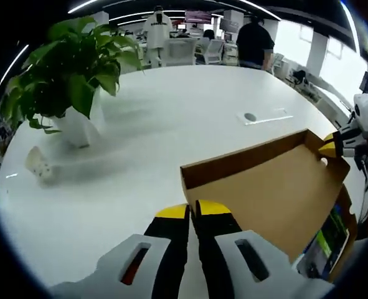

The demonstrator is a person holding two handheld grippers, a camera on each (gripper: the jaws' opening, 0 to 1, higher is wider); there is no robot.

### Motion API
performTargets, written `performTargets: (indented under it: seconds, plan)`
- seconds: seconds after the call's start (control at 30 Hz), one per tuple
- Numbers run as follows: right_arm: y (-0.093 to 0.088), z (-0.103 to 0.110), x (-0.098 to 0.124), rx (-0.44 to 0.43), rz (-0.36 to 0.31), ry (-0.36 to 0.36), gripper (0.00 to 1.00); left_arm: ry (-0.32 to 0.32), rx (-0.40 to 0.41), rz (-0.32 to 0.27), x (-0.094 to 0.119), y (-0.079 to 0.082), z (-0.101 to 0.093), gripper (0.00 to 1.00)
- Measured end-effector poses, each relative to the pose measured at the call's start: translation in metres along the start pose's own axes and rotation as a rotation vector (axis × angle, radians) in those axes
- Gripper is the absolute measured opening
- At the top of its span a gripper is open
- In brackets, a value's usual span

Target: Operate the shoe box by opening the lid, removing the specified soft item, and placing it in the target area until the item is outside and the box remains undamaged.

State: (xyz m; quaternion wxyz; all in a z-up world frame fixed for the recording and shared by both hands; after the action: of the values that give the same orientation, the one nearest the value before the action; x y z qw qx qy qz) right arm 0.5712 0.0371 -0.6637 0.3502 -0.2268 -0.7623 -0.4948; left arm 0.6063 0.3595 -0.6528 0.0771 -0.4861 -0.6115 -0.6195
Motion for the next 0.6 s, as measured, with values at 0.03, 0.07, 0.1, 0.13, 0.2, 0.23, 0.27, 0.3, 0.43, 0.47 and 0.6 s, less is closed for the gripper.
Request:
performTargets:
  seconds: [0.03, 0.07, 0.1, 0.13, 0.2, 0.23, 0.27, 0.3, 0.43, 0.47, 0.6]
  plan:
    - [0.000, 0.001, -0.001, 0.003, 0.004, 0.000, 0.02, 0.005, -0.005, 0.007, -0.001, -0.001, -0.001, 0.03]
    - [-0.001, 0.001, -0.002, 0.006, 0.009, 0.001, 0.02, 0.009, -0.010, 0.015, -0.003, -0.002, -0.001, 0.03]
    - [-0.002, 0.001, -0.002, 0.005, 0.013, 0.004, 0.03, 0.009, -0.011, 0.019, -0.004, -0.003, -0.001, 0.03]
    - [-0.003, 0.001, -0.003, 0.005, 0.022, 0.006, 0.03, 0.005, -0.006, 0.021, -0.005, -0.004, 0.000, 0.03]
    - [-0.004, 0.001, -0.006, 0.005, 0.025, 0.011, 0.03, 0.001, -0.006, 0.024, -0.005, -0.005, 0.001, 0.03]
    - [-0.005, 0.002, -0.006, 0.006, 0.026, 0.012, 0.03, 0.000, -0.003, 0.025, -0.005, -0.006, 0.001, 0.03]
    - [-0.005, 0.002, -0.006, 0.008, 0.028, 0.012, 0.03, 0.000, 0.000, 0.025, -0.005, -0.006, 0.001, 0.03]
    - [-0.005, 0.002, -0.007, 0.011, 0.030, 0.013, 0.03, 0.001, 0.006, 0.027, -0.006, -0.007, 0.000, 0.03]
    - [-0.006, 0.002, -0.009, 0.013, 0.041, 0.022, 0.03, 0.008, 0.011, 0.038, -0.009, -0.010, 0.000, 0.03]
    - [-0.006, 0.002, -0.009, 0.015, 0.042, 0.024, 0.03, 0.008, 0.011, 0.041, -0.010, -0.010, 0.000, 0.03]
    - [-0.008, 0.003, -0.012, 0.021, 0.047, 0.027, 0.03, 0.006, 0.008, 0.051, -0.011, -0.012, 0.001, 0.03]
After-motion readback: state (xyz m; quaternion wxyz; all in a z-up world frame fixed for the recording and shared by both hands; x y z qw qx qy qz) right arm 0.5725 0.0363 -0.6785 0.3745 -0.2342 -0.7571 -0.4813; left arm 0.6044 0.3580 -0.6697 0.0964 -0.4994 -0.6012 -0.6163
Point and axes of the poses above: the point that each gripper's makers call its tool centre point, and the gripper's own axes: x roughly backward along the fingers, z roughly to its left, y roughly out of its top, the point moved 7 cm from there along x, roughly backward along the fingers, and after that the axes turned 14 degrees about -y, right-handed, at the moved point
